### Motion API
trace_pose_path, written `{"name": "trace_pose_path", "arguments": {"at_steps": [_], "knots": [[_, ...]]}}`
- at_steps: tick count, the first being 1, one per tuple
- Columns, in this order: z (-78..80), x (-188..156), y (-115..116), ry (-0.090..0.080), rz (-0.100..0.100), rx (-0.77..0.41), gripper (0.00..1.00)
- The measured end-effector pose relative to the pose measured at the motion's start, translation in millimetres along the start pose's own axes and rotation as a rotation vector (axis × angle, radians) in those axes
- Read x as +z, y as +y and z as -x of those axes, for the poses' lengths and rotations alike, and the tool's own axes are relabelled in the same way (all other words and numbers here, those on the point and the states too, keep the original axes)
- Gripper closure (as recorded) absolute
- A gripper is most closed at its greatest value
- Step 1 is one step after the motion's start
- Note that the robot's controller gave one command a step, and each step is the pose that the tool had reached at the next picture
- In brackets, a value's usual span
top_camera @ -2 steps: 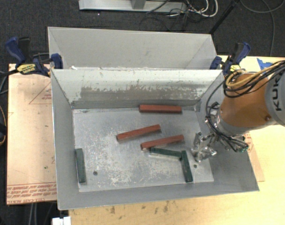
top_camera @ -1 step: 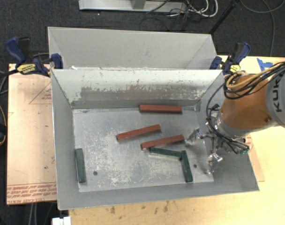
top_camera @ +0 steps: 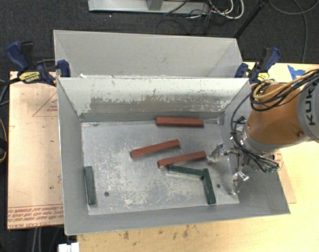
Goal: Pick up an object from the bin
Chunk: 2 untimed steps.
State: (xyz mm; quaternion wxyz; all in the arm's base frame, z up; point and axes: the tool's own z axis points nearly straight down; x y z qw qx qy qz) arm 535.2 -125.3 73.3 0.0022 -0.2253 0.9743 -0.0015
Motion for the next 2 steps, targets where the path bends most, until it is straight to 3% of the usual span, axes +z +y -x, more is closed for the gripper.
{"name": "trace_pose_path", "arguments": {"at_steps": [1, 2], "knots": [[43.9, 0.3, 4.9, 0.006, -0.001, -0.133, 0.0], [71.7, -10.2, 18.7, -0.004, 0.001, -0.241, 0.0]]}}
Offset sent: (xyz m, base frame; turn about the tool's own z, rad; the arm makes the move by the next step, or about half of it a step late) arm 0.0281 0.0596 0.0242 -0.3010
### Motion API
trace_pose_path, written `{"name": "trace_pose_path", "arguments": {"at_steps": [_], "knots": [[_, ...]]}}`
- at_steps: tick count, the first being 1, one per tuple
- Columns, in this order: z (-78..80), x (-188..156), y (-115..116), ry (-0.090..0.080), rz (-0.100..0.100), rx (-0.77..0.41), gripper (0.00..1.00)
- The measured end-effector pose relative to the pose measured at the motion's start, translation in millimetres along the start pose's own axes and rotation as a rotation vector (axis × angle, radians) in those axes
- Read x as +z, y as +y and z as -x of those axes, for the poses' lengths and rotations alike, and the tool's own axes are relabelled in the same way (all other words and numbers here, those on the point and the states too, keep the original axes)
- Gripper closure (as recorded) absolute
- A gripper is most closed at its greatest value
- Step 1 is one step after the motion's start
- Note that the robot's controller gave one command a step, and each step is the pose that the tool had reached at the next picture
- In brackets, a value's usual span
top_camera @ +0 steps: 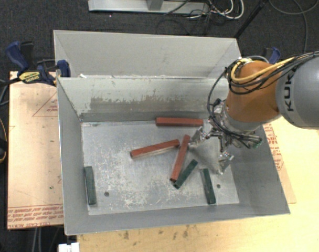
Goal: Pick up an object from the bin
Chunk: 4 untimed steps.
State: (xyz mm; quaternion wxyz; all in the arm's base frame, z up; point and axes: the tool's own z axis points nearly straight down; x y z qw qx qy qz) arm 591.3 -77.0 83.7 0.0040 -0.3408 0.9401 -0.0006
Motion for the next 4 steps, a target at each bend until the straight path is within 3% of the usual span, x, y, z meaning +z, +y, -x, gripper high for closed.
{"name": "trace_pose_path", "arguments": {"at_steps": [1, 2, 3, 4], "knots": [[6.7, 0.6, 23.1, 0.005, 0.004, 0.066, 0.0], [11.7, 1.3, 47.1, -0.001, 0.0, -0.355, 1.0], [11.4, 1.3, 47.8, -0.001, 0.0, -0.355, 1.0], [5.0, -157.2, 29.0, 0.001, 0.001, -0.381, 1.0]]}}
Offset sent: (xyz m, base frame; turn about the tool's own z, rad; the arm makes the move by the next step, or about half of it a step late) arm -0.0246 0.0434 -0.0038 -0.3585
